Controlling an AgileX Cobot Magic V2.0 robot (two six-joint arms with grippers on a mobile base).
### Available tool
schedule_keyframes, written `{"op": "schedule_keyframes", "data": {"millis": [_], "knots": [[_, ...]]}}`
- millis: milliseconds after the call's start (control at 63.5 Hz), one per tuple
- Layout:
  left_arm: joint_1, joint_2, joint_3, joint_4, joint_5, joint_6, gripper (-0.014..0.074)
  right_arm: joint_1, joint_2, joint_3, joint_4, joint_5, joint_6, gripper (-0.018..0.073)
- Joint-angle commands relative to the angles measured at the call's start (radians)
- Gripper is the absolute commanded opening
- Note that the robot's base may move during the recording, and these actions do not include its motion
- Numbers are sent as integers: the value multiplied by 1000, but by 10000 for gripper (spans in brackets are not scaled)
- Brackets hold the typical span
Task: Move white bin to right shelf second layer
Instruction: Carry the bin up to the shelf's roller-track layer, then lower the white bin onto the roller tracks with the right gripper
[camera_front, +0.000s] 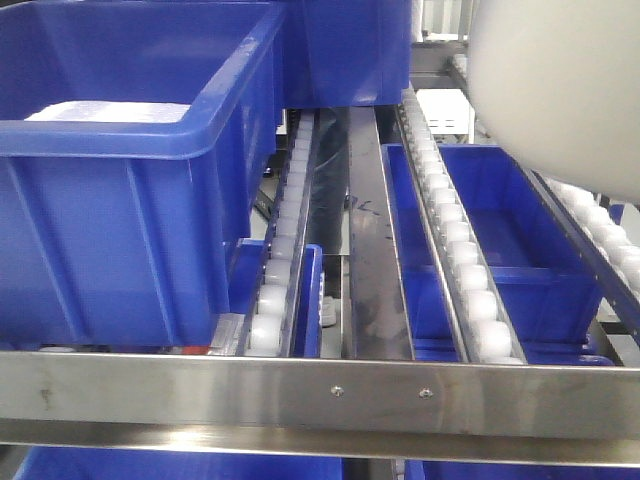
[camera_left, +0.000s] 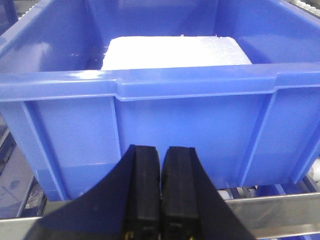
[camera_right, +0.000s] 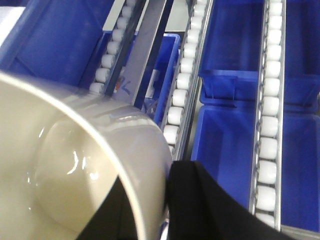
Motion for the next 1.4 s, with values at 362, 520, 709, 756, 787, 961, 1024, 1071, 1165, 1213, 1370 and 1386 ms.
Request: {"op": "schedule_keyframes", "data": {"millis": [362, 520, 709, 756, 787, 961, 1024, 1071, 1165, 1213, 1370, 1386], "knots": [[-2, -14, 27, 0, -86, -5, 85, -60, 183, -33, -111, -95, 0, 55], [-2, -14, 27, 0, -86, -5, 85, -128, 290, -43, -94, -190, 0, 55], [-2, -14, 27, 0, -86, -5, 85, -186, 408, -81, -89, -201, 0, 55], [-2, -14, 27, 0, -86, -5, 85, -193, 432, -86, -89, -203, 0, 55], [-2, -14, 27, 0, -86, -5, 85, -198, 448, -91, -89, -203, 0, 55], [-2, -14, 27, 0, -86, -5, 85, -230, 508, -92, -87, -208, 0, 55], [-2, -14, 27, 0, -86, -5, 85, -249, 526, -92, -87, -208, 0, 55], [-2, -14, 27, 0, -86, -5, 85, -262, 539, -92, -85, -209, 0, 55], [-2, -14, 27, 0, -86, -5, 85, -283, 561, -92, -85, -212, 0, 55], [-2, -14, 27, 0, -86, -5, 85, -284, 573, -92, -84, -217, 0, 55], [-2, -14, 27, 0, -86, -5, 85, -284, 604, -92, -84, -221, 0, 55], [-2, -14, 27, 0, -86, -5, 85, -284, 608, -92, -84, -221, 0, 55]]}}
